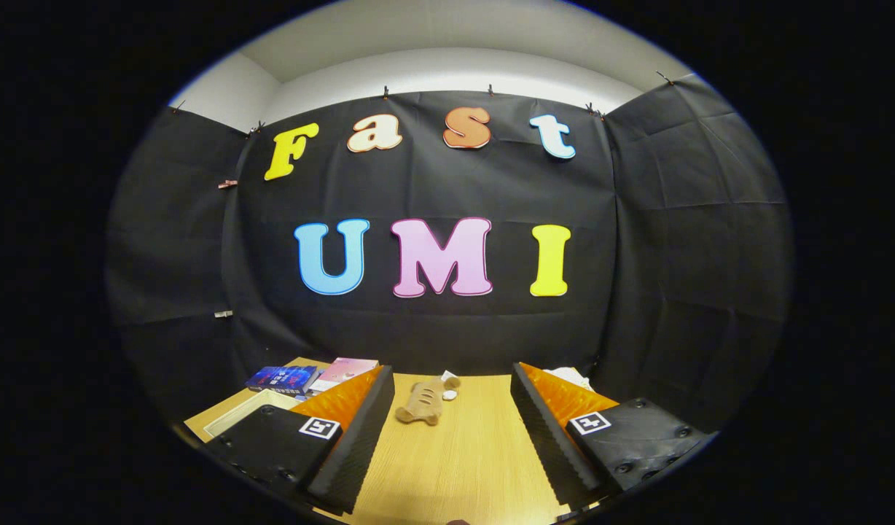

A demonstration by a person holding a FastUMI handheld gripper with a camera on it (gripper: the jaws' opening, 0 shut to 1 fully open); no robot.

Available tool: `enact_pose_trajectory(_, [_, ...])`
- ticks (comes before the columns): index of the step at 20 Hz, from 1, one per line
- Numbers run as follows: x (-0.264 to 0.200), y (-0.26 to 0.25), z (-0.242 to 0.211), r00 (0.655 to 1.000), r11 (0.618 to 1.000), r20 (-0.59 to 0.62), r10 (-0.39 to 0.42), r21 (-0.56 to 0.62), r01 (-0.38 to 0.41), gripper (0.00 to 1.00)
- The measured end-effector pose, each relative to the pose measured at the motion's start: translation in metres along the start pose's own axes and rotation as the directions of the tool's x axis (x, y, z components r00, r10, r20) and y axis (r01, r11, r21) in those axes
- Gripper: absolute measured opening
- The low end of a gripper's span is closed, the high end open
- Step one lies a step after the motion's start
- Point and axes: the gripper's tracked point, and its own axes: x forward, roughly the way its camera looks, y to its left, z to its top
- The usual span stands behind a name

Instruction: Open the storage box then place both shoes into the box .Put the left shoe in first, then the right shoe, with the right side of both shoes facing outward in a uniform manner.

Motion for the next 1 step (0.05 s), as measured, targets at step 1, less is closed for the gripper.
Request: enact_pose_trajectory(1, [0.0006, -0.0018, 0.0006, 1.000, 1.000, 0.000, -0.003, 0.006, 0.003, 0.98])
